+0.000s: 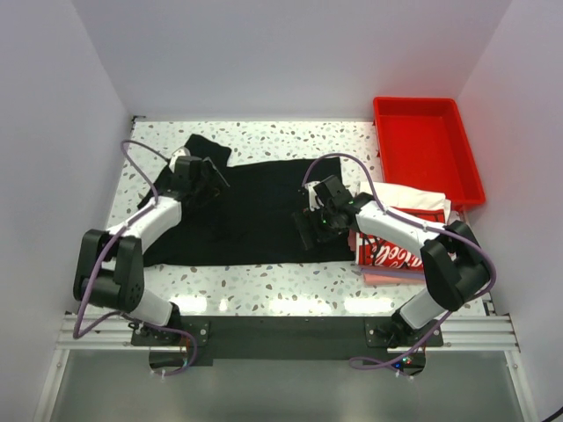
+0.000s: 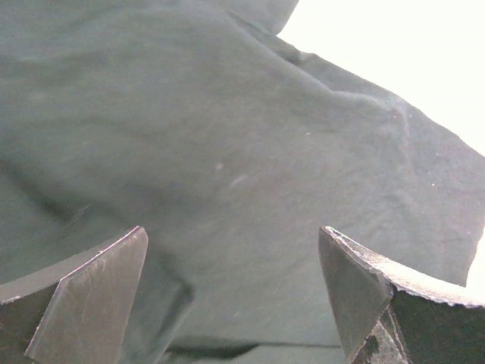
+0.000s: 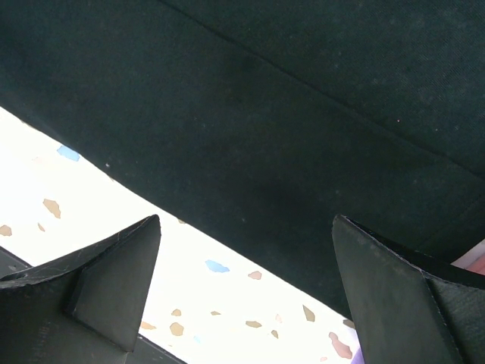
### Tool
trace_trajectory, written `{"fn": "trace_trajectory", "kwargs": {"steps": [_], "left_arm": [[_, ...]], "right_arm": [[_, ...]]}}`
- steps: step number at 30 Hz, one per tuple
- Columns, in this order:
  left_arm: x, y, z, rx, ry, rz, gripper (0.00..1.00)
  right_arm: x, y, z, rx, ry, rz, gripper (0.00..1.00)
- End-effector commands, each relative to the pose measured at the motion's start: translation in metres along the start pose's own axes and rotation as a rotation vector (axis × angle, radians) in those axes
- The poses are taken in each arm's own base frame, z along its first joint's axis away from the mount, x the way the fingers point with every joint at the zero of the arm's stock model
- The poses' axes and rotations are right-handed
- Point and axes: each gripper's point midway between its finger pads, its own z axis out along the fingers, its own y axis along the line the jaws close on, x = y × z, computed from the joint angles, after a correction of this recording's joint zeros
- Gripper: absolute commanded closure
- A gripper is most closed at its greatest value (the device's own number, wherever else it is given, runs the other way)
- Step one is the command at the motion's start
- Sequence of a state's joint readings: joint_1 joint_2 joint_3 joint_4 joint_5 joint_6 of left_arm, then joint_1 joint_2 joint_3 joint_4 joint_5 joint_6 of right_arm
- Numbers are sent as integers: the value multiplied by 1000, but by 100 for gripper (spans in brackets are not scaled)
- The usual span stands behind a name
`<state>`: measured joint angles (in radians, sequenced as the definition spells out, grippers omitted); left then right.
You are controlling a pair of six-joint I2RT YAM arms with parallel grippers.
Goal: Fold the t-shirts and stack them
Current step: Fold the tshirt
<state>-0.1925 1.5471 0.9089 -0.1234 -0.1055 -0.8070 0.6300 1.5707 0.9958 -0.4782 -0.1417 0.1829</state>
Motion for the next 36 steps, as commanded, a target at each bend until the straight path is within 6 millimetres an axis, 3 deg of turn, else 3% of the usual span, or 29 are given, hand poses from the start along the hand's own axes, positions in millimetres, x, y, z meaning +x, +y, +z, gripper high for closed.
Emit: {"fn": "trace_trajectory", "kwargs": {"steps": [1,7,10,14,19,20,23,28,29,31,32,36], "left_arm": [[-7,22,-22,-64,-79,29,0],[14,45,-15,-123,-24,70,0],[13,48,-7,-144,-31,75,0],[0,54,1,-204,-59,76,0],[-16,89,20,-302,-75,65,0],[-27,96,23,-322,-87,44,0],[-38,108,30,-336,-90,-2,0],[-64,97,32,-301,-155,-9,0],[-77,90,31,-295,-174,-12,0],[-77,92,32,-327,-149,-9,0],[-89,84,30,-316,-164,-13,0],[-93,69,16,-249,-172,-26,0]], "right_arm": [[-18,3,-7,1,-50,-16,1],[-16,1,-8,9,-49,-16,1],[-17,0,-8,13,-49,-15,1],[-16,0,-9,19,-49,-19,1],[-16,-3,-11,33,-53,-17,1],[-15,-3,-11,34,-52,-18,1],[-16,-3,-14,35,-61,-19,1],[-16,-3,-14,36,-64,-21,1],[-16,-3,-14,36,-64,-23,1],[-16,-4,-14,38,-63,-21,1],[-17,-3,-15,38,-66,-21,1],[-24,-3,-20,46,-96,-9,1]]}}
